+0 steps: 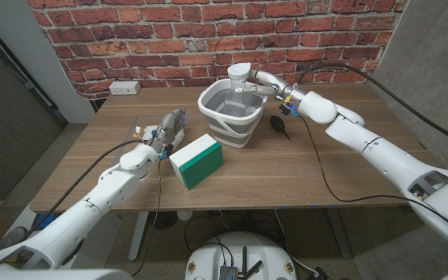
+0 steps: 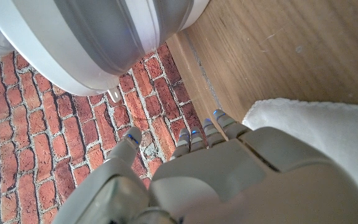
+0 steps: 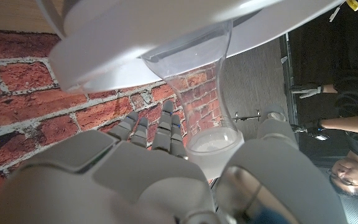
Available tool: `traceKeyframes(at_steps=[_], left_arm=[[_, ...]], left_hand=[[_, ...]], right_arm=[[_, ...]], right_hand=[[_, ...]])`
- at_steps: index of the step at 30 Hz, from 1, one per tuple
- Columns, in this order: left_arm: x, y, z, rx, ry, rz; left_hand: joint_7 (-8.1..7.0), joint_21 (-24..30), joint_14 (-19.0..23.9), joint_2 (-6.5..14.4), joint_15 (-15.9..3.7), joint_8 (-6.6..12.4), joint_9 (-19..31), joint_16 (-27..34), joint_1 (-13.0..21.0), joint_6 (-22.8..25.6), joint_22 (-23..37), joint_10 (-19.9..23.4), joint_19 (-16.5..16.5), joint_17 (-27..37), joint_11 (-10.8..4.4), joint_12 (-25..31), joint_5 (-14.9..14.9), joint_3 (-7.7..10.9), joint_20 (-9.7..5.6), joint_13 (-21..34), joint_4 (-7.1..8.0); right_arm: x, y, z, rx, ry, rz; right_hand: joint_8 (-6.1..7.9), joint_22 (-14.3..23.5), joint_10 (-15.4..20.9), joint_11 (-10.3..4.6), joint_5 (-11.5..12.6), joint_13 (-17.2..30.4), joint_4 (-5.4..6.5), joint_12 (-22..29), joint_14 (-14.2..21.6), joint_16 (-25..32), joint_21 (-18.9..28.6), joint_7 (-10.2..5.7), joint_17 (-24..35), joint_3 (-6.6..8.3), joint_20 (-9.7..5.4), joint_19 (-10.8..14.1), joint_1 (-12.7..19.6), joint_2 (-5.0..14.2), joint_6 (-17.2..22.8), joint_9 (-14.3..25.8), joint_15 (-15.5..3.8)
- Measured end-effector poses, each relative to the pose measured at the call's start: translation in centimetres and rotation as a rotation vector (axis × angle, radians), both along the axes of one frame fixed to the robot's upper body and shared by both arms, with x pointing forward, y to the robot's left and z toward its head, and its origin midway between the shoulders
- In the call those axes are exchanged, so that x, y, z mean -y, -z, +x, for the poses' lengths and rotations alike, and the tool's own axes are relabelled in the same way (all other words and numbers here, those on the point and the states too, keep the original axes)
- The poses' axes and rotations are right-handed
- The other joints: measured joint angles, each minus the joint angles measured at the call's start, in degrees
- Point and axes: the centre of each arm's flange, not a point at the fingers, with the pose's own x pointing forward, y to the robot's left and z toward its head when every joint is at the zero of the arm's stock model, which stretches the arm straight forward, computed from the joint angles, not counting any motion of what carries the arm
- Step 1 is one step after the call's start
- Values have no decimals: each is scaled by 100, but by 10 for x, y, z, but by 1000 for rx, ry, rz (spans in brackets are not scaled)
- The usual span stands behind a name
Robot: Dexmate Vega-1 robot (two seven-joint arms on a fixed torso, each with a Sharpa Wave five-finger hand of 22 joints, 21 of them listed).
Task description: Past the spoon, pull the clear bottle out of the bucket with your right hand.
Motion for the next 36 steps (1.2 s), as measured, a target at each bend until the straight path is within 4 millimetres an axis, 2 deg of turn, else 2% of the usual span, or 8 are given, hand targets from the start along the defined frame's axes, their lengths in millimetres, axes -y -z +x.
traceKeyframes(at_steps=[1,8,12,23,26,30,36], left_arm=[[0,0,0,0,0,0],[0,1,1,-3,0,1],[0,1,2,-4,0,1],[-1,2,2,-7,0,0],[-1,2,2,-9,0,0],[-1,3,2,-11,-2,0],[-1,3,3,-13,-1,-4]], left_hand=[[0,0,0,0,0,0,0,0,0,0,0,0,0,0,0,0,0,0,0,0,0],[-20,0,0,0,0,0,0,0,0,20,0,0,0,0,0,0,0,0,0,0,0],[-20,0,31,0,31,0,0,0,0,20,0,0,0,0,0,0,0,0,0,0,0],[-20,0,31,0,31,0,0,0,0,20,0,20,-75,0,-21,0,0,0,-11,0,0],[-20,0,31,0,31,0,25,0,0,20,0,20,-74,0,-21,0,0,0,-11,0,0],[-20,0,31,0,31,0,29,0,0,20,0,21,-74,0,-21,0,0,0,-11,0,0],[-20,0,30,0,31,0,29,0,0,20,0,20,-74,0,-21,0,0,0,-11,0,0]], right_arm=[[0,0,0,6,3,3],[-2,-1,0,26,11,16],[-3,-1,1,36,16,23],[-7,1,3,50,24,39],[-7,1,4,51,25,46],[-8,0,4,54,29,54],[-8,-1,5,61,36,62]], right_hand=[[28,0,34,-34,22,-4,0,32,46,26,0,7,-9,0,3,52,44,42,41,0,-24],[138,0,341,-194,88,-3,-71,62,294,104,0,22,-33,25,33,229,202,21,364,20,-202],[161,1,441,-196,130,-3,-71,84,419,141,0,22,-37,25,33,291,276,5,447,28,-279],[377,1,810,-298,173,-3,-71,125,806,288,0,-66,-65,25,-19,465,420,13,814,54,-547],[465,1,937,-366,173,-2,-71,124,992,359,0,-148,-64,25,-38,588,473,21,956,54,-648],[531,1,1097,-521,173,-2,-71,124,1097,360,0,-266,-78,25,-39,629,480,14,1142,81,-648],[668,2,1365,-643,173,-2,-71,124,1331,466,0,-415,-91,25,-49,700,563,97,1459,107,-657]])
